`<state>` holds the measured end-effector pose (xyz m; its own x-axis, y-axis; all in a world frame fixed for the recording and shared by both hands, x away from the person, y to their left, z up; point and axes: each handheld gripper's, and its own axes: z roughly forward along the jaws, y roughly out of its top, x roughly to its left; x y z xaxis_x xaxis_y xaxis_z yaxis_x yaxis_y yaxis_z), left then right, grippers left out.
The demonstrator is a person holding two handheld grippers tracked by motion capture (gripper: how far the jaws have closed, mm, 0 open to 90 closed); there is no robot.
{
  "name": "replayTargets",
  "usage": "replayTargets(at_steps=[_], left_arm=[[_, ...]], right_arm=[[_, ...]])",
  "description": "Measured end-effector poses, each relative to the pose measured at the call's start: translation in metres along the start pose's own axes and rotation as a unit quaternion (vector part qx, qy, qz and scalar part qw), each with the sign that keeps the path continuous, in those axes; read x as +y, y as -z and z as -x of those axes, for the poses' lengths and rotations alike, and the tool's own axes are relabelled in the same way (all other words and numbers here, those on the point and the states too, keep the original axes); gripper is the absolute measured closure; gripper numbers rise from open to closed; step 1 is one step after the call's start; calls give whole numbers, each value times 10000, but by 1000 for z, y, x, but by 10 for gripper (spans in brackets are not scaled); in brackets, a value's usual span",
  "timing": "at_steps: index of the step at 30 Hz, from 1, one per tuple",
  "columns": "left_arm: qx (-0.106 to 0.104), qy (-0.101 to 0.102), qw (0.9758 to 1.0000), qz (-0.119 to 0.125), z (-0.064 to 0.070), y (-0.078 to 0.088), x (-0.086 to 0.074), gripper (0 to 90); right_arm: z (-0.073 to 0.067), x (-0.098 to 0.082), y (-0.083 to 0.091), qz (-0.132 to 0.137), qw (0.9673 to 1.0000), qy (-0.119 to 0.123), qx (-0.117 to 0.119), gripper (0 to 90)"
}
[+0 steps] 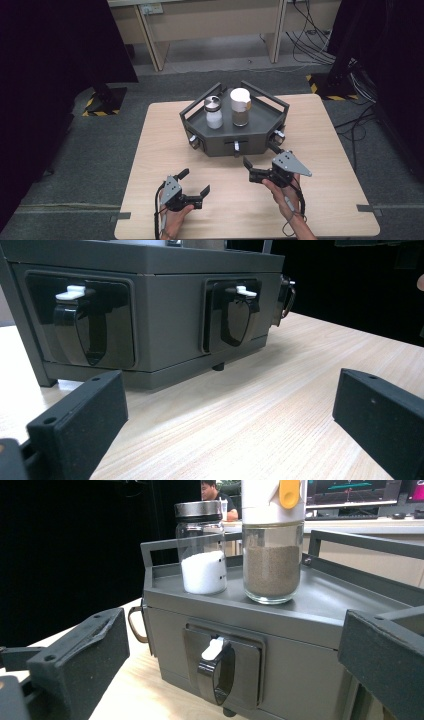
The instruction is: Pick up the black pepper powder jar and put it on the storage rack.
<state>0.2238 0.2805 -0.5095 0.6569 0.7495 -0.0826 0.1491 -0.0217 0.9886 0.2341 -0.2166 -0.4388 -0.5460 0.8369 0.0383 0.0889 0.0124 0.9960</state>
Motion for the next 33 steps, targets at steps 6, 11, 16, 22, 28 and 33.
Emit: replayTargets(at_steps=[6, 11, 16, 22, 28, 33], left_arm=[[5, -1, 10000, 5, 0, 0, 0, 4], [8, 2, 10000, 9, 0, 1, 0, 4], [8, 5, 10000, 16, 0, 1, 0, 4], [6, 5, 10000, 17, 0, 1, 0, 4], [-3, -6, 10000, 26, 0, 1, 1, 5], [-11, -12, 10000, 22, 0, 1, 1, 4]], right_arm=[[-1, -4, 5, 19, 10000, 36, -21, 3], [-3, -9, 11, 40, 9999, 97, -26, 3], [-4, -14, 15, 34, 10000, 86, -36, 3], [-5, -20, 19, 2, 9999, 113, -62, 3], [-4, -25, 23, -30, 9999, 119, -91, 3], [-4, -30, 27, -9, 9999, 97, -115, 3]])
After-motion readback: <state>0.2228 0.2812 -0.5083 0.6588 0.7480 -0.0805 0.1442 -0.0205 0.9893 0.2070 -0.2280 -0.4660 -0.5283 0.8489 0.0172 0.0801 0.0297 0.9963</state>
